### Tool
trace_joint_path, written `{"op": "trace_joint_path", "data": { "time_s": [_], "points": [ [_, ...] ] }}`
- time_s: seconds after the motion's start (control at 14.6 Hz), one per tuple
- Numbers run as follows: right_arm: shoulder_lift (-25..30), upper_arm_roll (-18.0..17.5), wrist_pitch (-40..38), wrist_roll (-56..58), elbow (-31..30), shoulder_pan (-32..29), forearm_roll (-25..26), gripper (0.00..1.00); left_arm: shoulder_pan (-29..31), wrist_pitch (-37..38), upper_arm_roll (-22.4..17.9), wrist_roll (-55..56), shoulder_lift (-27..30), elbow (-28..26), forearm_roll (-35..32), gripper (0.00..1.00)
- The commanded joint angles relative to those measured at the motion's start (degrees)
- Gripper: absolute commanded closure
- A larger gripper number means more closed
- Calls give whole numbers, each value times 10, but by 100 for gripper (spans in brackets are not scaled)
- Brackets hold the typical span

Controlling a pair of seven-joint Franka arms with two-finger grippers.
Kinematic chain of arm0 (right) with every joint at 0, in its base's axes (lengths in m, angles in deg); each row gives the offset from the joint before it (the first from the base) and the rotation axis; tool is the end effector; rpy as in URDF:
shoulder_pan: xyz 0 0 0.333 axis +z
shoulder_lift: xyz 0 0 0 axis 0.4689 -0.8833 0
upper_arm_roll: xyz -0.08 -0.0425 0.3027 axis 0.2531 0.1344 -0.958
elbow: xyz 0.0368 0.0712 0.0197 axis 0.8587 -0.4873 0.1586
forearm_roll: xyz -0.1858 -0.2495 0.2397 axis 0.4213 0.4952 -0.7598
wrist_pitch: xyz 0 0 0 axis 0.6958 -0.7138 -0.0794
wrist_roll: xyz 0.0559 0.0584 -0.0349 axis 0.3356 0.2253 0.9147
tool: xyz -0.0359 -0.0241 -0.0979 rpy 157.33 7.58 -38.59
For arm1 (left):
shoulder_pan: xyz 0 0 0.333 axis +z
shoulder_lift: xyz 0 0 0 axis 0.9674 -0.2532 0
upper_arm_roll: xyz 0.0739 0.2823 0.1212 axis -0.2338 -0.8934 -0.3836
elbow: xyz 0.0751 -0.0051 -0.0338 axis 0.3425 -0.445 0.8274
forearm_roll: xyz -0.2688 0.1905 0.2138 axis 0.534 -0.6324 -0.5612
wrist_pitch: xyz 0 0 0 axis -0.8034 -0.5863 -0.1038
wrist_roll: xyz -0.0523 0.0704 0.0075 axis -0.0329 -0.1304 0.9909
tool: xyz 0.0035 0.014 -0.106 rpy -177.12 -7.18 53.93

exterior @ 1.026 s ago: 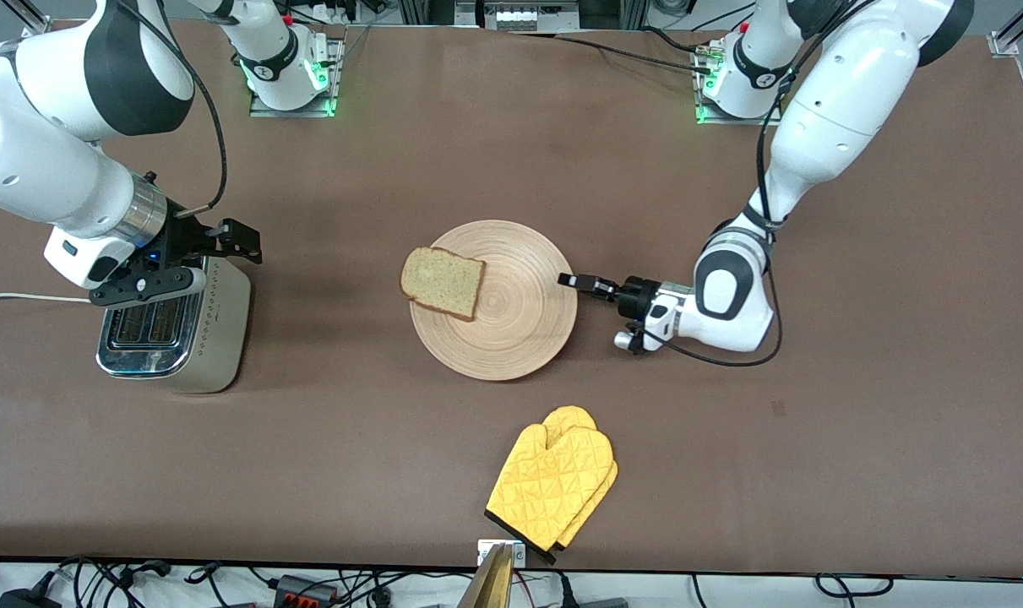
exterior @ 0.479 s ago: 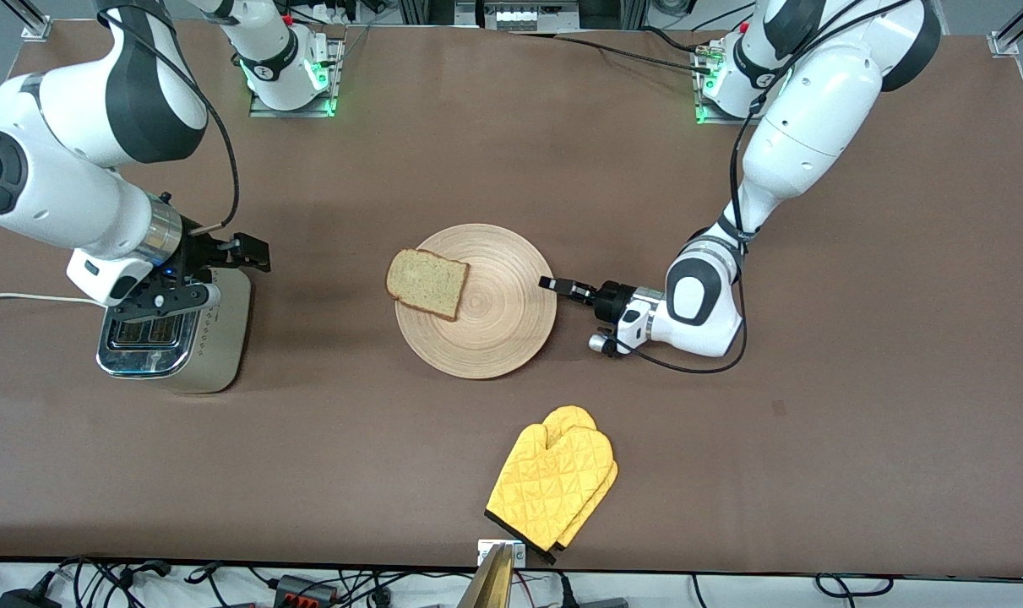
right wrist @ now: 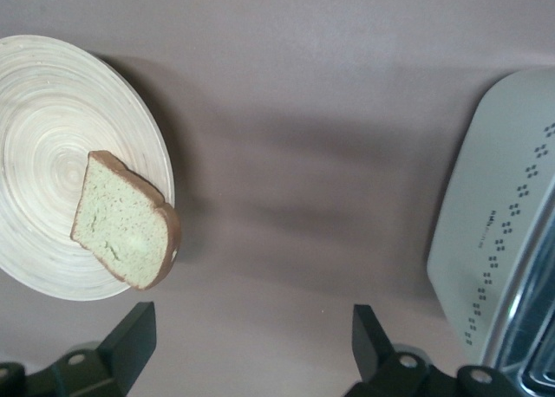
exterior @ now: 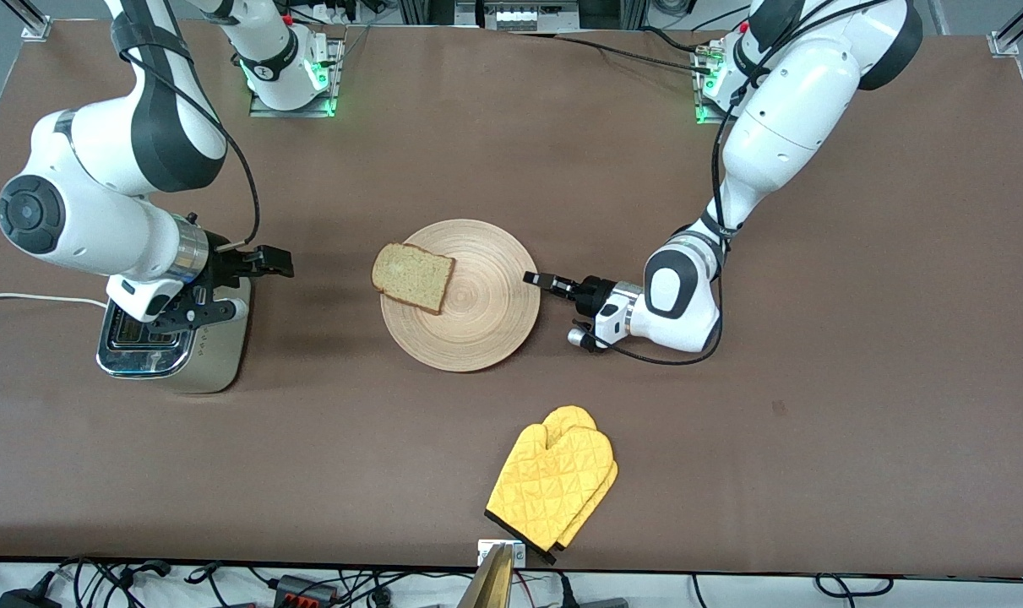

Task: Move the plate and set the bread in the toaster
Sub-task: 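Release the plate with the left gripper while the right gripper approaches the bread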

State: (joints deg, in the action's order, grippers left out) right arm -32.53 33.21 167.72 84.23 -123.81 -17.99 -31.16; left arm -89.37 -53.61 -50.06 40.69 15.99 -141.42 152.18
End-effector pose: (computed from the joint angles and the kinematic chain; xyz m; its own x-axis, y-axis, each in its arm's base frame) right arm 0.6061 0.1249 0.4141 0.9705 0.1686 -0.1721 0.1400 -0.9760 -0.1668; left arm 0.5618 -0.3411 0.1137 0.9164 -0.2962 -0.2691 0.1186 -0.4413 0.8895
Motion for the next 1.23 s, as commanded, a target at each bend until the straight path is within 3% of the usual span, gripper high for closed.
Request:
{"op": "trace_joint_path", "data": {
  "time_s": [0.0, 0.21, 0.34, 0.62, 0.96, 1.16],
  "points": [
    [-7, 0, 0, -6, -1, 1, -11, 0, -8, 2, -5, 3, -2, 16, -4, 97],
    [-17, -1, 4, -6, -8, 0, -11, 0, -10, 2, -6, 2, -5, 16, -5, 86],
    [-29, 0, 4, -6, -8, 0, -15, 0, -10, 2, -7, 3, -4, 17, -19, 52],
    [-55, -1, 17, -18, -8, 0, -57, 0, -8, 4, -25, 3, 0, 18, -34, 49],
    [-71, -1, 104, -49, -73, 20, -129, 0, 35, 14, -36, 4, 9, 48, -138, 44],
    [-80, -2, 157, -87, -108, 44, -166, 0, 80, 85, -36, 4, 20, 84, -225, 43]
  ]
}}
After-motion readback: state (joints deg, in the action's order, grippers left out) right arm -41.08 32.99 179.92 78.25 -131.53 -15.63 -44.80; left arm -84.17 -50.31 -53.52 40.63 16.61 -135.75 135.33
